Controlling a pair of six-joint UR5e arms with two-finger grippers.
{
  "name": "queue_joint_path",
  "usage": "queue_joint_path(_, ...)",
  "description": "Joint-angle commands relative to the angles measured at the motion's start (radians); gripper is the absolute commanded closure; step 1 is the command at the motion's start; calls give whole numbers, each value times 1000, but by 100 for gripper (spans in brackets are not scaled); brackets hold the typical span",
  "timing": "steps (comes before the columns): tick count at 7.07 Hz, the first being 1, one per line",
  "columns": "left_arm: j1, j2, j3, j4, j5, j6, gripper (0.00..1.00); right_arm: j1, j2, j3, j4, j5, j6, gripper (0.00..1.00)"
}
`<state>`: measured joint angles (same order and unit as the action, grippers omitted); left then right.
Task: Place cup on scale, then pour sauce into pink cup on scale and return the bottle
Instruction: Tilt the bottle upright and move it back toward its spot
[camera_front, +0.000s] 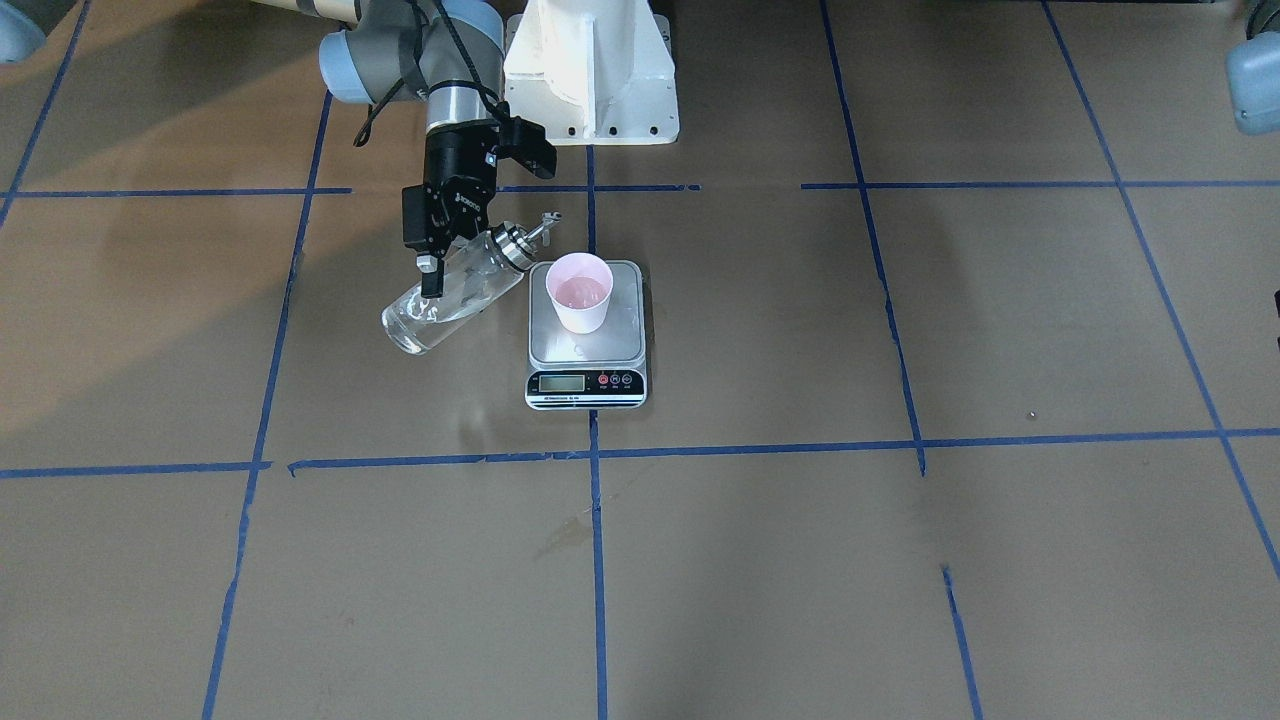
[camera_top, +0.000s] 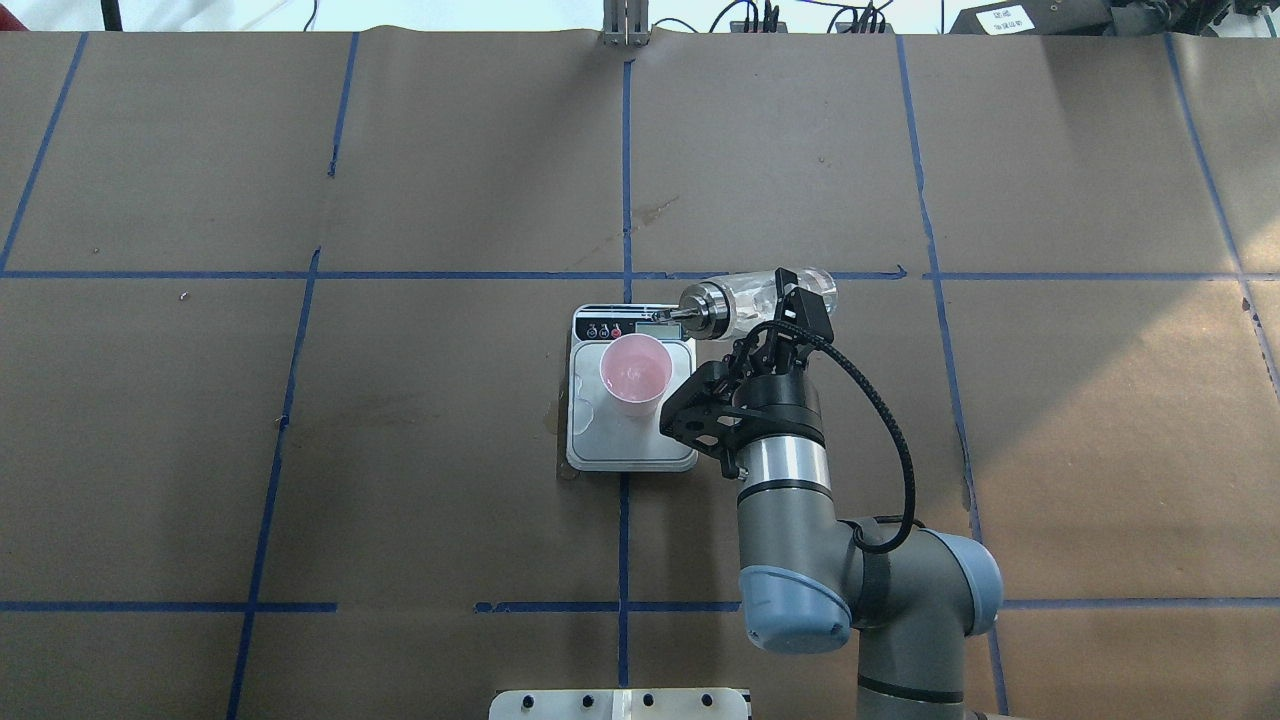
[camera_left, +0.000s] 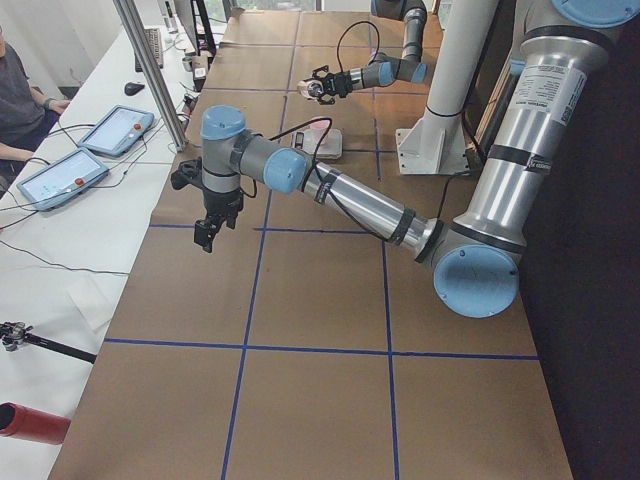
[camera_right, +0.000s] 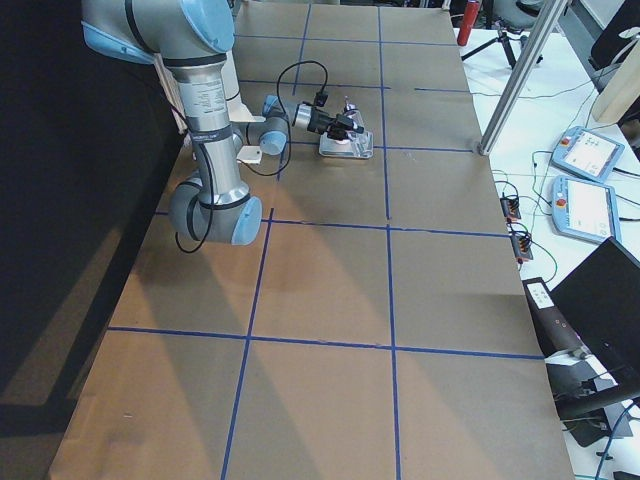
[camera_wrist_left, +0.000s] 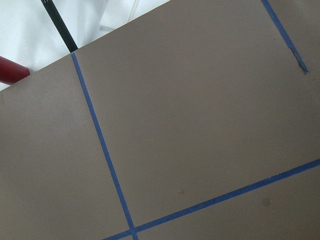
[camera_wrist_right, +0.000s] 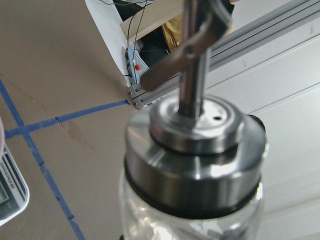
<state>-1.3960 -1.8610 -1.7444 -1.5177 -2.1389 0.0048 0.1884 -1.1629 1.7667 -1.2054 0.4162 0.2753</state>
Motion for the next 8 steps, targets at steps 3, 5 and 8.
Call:
queue_joint_path(3,-9,0,-26,5,-41,-3,0,54,-134,129,37,146,273,100)
queue_joint_path(5,-9,5,-53,10,-41,-6,0,75,-254,164,190,225,457,100)
queue_joint_path(8,-14,5,-81,8,-41,-40,0,108,-346,158,285,307,729,100)
